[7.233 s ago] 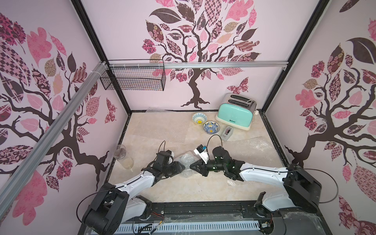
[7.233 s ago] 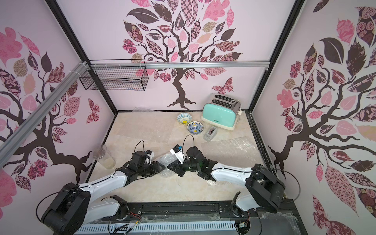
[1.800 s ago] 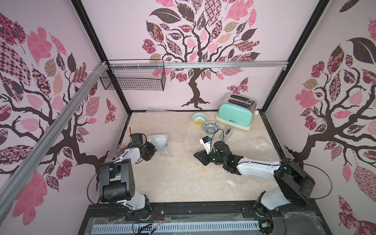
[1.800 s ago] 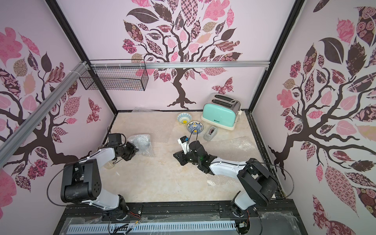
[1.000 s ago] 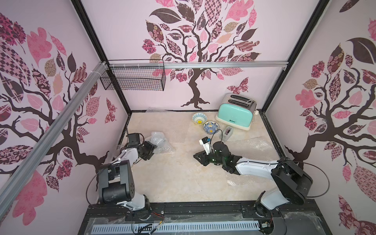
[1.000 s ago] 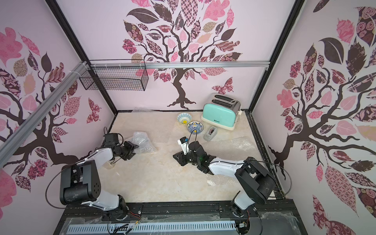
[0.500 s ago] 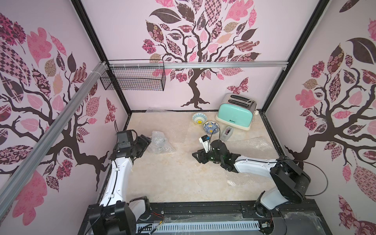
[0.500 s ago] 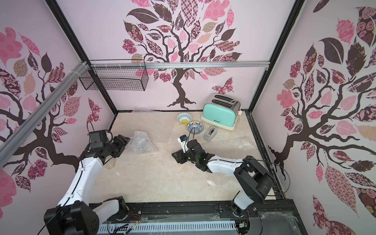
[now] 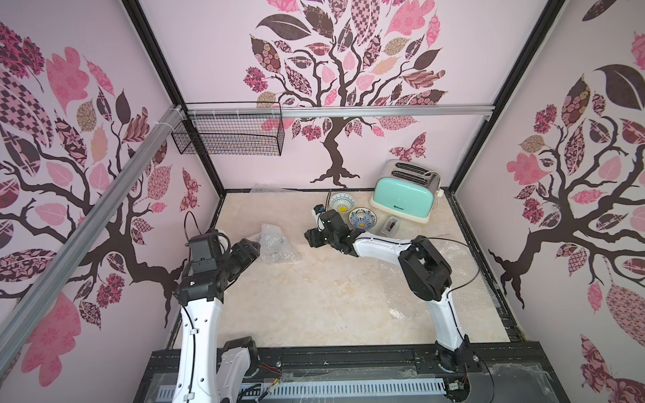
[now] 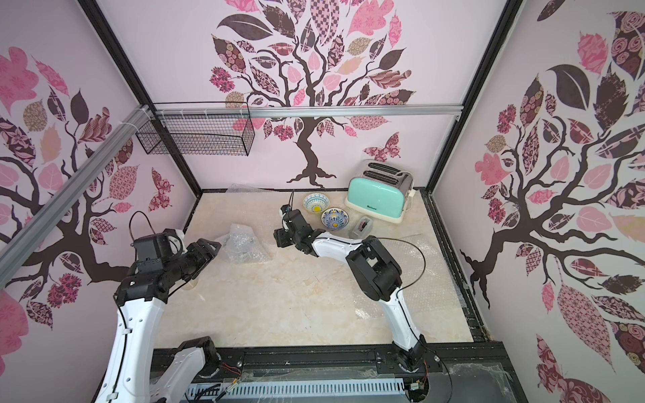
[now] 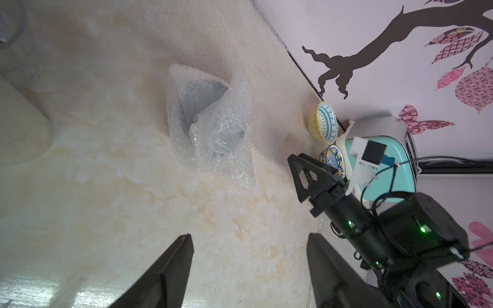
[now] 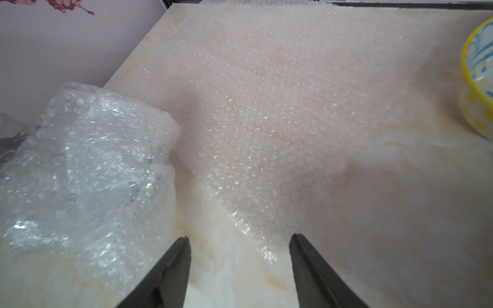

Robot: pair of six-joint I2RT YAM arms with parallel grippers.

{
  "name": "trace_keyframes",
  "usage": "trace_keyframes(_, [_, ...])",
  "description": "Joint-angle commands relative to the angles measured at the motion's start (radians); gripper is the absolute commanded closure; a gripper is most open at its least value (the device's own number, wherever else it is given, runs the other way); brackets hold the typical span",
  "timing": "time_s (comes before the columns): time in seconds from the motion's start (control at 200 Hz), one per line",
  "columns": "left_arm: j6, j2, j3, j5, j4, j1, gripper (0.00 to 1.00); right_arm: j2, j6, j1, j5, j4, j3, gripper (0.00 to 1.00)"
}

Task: Wrap bowls in bubble wrap
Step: Place the tape at the bubble wrap, then move the bubble wrap to the center of the board.

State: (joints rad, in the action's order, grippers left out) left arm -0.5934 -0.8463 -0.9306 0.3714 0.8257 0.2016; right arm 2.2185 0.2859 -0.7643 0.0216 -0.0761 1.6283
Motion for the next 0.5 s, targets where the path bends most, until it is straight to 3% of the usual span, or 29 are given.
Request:
trace_keyframes(0.0, [0.035, 0.021, 0.015, 0.026, 0.024, 0.003, 0.27, 0.102, -0.056, 0.004, -0.04, 0.108, 0.148, 0.35])
trace_keyframes(0.17, [0.041, 0.036, 0.02, 0.035, 0.027, 0.003, 0.26, 0.294, -0.083, 0.003, -0.078, 0.241, 0.39, 0.35])
trace_keyframes(0.33, [0.044, 0.039, 0.025, 0.041, 0.024, 0.002, 0.26, 0.385, -0.094, -0.002, -0.16, 0.412, 0.532, 0.36])
trace_keyframes(0.435, [0.045, 0.039, 0.026, 0.047, 0.022, 0.003, 0.26, 0.401, -0.112, -0.013, -0.184, 0.507, 0.54, 0.37])
trace_keyframes(0.495, [0.045, 0.04, 0.026, 0.049, 0.019, 0.004, 0.26, 0.413, -0.116, -0.017, -0.17, 0.567, 0.54, 0.43])
